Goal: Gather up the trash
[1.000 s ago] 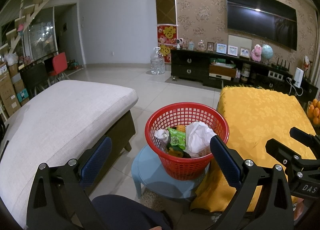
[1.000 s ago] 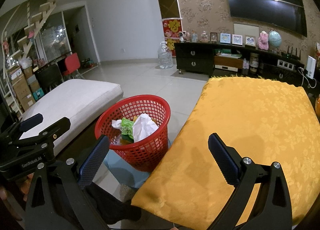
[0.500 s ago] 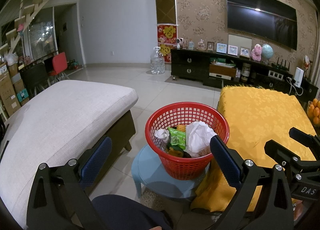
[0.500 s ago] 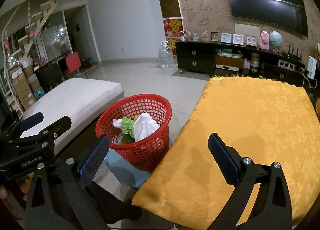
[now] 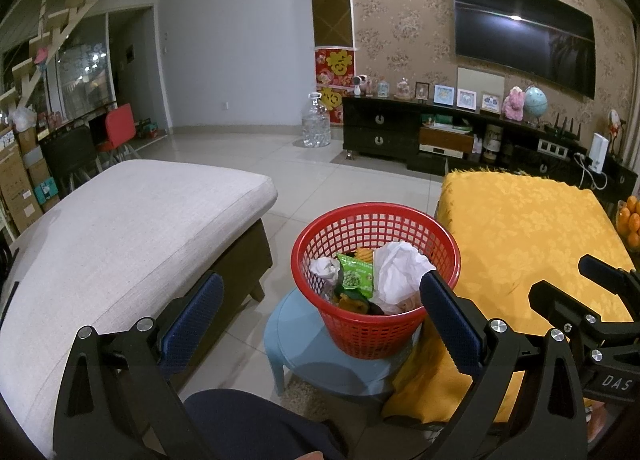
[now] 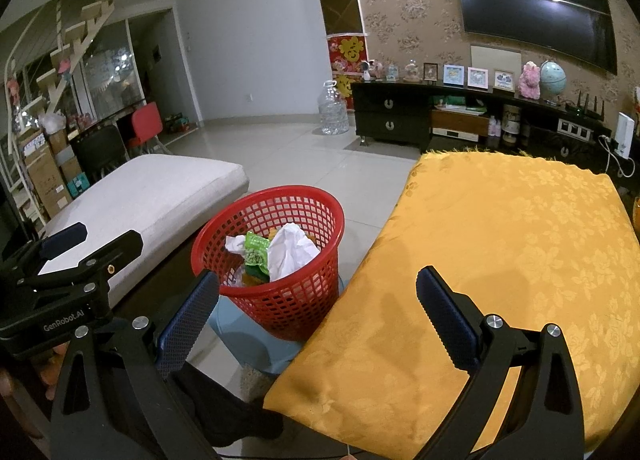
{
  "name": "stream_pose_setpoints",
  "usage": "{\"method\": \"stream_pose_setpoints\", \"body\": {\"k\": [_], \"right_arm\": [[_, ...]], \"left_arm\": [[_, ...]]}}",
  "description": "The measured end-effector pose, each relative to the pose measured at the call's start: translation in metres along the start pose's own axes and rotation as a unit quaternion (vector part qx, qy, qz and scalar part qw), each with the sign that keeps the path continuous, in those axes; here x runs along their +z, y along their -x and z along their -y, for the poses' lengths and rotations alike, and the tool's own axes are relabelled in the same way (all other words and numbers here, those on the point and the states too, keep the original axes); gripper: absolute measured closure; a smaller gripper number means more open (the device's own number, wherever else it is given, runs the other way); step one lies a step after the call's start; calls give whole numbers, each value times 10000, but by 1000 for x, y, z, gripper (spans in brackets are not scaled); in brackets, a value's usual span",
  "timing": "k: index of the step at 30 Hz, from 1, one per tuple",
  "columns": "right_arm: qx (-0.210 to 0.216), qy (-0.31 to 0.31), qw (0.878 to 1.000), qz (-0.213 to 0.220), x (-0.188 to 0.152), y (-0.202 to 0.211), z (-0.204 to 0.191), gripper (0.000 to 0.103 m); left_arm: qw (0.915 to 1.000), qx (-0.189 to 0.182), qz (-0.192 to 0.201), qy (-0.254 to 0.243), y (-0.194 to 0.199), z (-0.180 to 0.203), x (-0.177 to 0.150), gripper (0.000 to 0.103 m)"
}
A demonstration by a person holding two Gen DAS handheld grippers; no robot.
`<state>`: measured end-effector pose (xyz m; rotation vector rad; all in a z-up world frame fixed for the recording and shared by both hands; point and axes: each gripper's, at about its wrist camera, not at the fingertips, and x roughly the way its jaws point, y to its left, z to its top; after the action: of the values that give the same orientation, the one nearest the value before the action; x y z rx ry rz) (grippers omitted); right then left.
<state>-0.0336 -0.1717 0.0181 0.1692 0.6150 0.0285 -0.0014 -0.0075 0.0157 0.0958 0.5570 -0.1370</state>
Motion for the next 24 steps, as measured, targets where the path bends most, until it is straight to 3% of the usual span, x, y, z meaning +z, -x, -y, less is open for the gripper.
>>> {"method": "stream_pose_setpoints", "body": {"k": [9,24], "right_arm": [[7,1,10000,-1,0,0,0,7],[21,3,10000,-14,0,0,-2,7]], "left_arm": [[9999,156,59,27,3,-4,-9,8],[10000,18,32,70,9,-9,-8,8]]}}
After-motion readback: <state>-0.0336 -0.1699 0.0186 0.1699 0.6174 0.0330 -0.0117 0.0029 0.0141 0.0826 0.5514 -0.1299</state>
